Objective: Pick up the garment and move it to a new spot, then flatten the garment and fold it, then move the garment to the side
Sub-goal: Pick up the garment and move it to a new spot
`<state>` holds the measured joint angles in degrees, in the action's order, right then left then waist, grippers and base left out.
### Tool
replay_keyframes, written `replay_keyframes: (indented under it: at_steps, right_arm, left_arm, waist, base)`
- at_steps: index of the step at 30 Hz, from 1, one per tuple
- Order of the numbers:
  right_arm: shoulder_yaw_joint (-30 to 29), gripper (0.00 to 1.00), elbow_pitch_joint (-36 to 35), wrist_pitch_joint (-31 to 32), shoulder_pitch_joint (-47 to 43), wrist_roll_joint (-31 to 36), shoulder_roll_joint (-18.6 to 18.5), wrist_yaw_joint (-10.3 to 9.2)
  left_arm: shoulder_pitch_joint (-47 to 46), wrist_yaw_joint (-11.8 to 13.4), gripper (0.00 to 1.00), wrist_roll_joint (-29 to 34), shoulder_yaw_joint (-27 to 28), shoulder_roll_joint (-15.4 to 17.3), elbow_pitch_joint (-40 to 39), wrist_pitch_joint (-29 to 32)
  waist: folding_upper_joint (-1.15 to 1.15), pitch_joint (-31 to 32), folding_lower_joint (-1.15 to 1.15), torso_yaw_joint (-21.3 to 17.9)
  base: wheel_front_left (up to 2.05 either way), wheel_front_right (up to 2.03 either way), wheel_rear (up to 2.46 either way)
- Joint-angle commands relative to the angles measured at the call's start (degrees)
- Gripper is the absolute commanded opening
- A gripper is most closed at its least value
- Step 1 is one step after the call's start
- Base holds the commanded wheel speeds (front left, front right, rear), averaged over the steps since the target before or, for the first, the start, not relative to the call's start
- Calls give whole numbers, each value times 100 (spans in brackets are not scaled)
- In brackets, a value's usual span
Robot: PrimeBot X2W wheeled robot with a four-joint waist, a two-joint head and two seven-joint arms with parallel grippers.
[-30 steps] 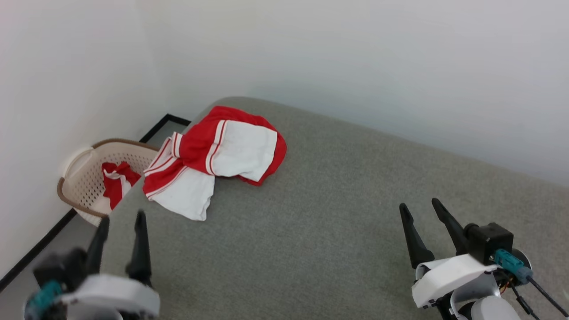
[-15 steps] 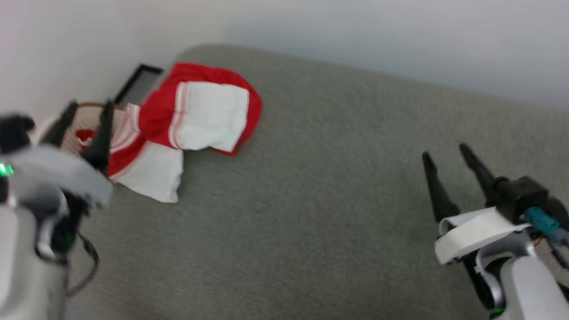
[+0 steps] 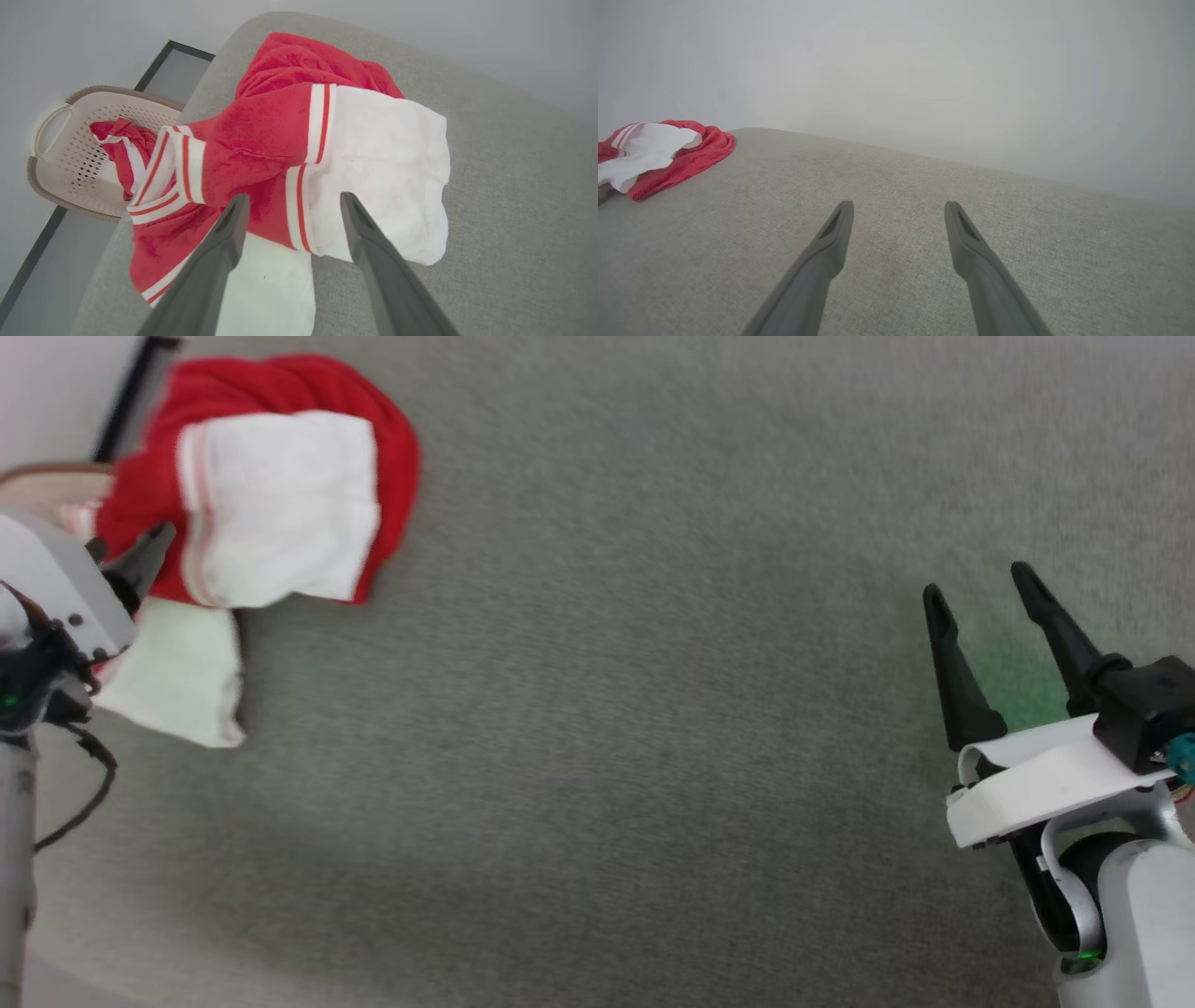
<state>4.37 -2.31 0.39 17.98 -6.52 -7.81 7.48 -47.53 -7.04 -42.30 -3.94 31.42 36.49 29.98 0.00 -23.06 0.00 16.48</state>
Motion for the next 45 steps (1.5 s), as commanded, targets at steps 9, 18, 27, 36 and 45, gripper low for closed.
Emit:
replay_keyframes:
  at_steps: [9, 18, 27, 36, 45]
  right_arm:
    - [48, 100, -462, 213, 60, 28, -82, 2]
    - [-6, 100, -569, 348, 42, -28, -51, 2]
    - [-49, 100, -298, 211, -138, -157, 39, 2]
    - [-79, 100, 96, -15, -371, -304, 169, 2]
    - [-57, 100, 462, -297, -582, -481, 332, 2]
  left_arm:
    - [-780, 17, 100, -92, -147, -46, 1657, 327]
    - [-1097, -24, 34, -147, -305, -369, 2666, 30]
    - [-1363, -40, 0, -196, -371, 16, 2782, -691]
    - [-1447, -43, 0, -219, -729, 464, 2083, -1296]
    - [-1720, -44, 0, -45, -1181, 895, 1103, -1523]
  waist:
    - [0, -920, 0, -611]
    - [0, -891, 0, -631]
    - [0, -323, 0, -437]
    - [0, 465, 0, -269]
    - [0, 1193, 0, -220]
  base:
    - [0, 0, 0]
    - [0, 0, 0]
    - [0, 0, 0]
    - [0, 0, 0]
    - [0, 0, 0]
